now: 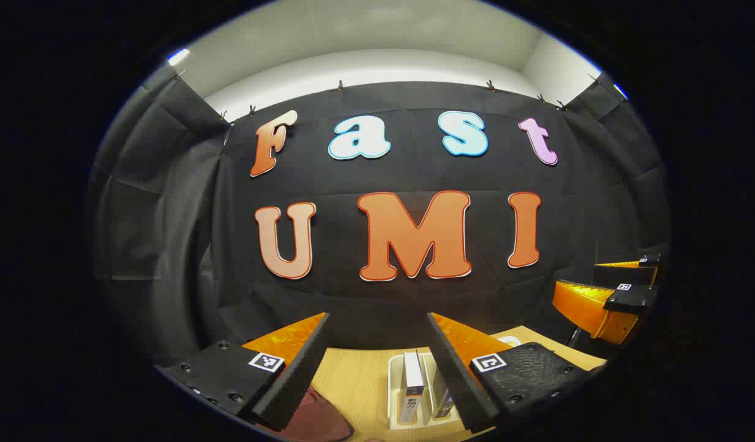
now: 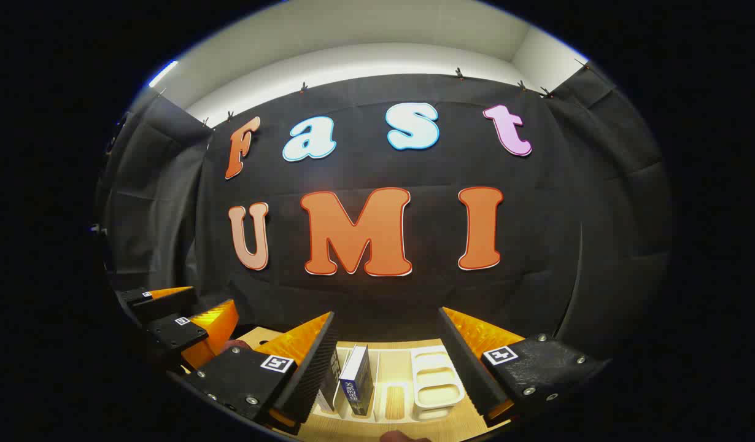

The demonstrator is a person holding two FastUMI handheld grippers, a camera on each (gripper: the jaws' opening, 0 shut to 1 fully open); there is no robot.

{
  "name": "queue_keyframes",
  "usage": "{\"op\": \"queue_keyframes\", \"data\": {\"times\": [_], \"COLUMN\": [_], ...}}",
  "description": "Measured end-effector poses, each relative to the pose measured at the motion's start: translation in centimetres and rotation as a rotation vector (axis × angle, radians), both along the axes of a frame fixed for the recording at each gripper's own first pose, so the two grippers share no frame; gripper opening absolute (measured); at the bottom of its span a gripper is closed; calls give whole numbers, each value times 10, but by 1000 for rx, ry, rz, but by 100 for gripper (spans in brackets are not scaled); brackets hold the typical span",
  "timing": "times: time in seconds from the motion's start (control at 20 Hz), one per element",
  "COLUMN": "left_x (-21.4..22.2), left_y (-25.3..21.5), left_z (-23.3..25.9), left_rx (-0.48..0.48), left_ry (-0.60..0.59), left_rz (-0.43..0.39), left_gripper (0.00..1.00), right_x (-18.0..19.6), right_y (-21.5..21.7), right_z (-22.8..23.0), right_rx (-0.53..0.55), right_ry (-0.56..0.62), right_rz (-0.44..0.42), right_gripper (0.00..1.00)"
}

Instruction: Open the schoolbag, grab two books from the bookshelf and put them into the schoolbag.

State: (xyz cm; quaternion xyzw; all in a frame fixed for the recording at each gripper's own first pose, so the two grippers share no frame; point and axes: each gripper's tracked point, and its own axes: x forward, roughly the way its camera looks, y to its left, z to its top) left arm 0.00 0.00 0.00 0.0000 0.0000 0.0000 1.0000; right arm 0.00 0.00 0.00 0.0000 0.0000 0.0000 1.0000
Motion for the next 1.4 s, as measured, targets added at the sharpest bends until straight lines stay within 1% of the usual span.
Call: {"op": "queue_keyframes", "data": {"times": [0.3, 0.75, 1.1, 1.3, 1.4], "left_x": [-2, -5, -7, -5, -5], "left_y": [2, 9, 14, 17, 18], "left_z": [-8, -8, 3, 17, 18], "left_rx": [-1, 10, 7, 5, 11], "left_ry": [18, 12, -24, -74, -75], "left_rz": [2, 13, 16, -1, 1], "left_gripper": [95, 95, 95, 95, 95], "right_x": [-3, -6, -8, -4, -3], "right_y": [-2, 6, 8, 5, 6], "right_z": [-2, 0, 4, 12, 13], "right_rx": [-8, -24, -33, -46, -47], "right_ry": [4, 4, -6, -24, -29], "right_rz": [-12, -6, -9, -11, -7], "right_gripper": [96, 96, 96, 96, 96]}}
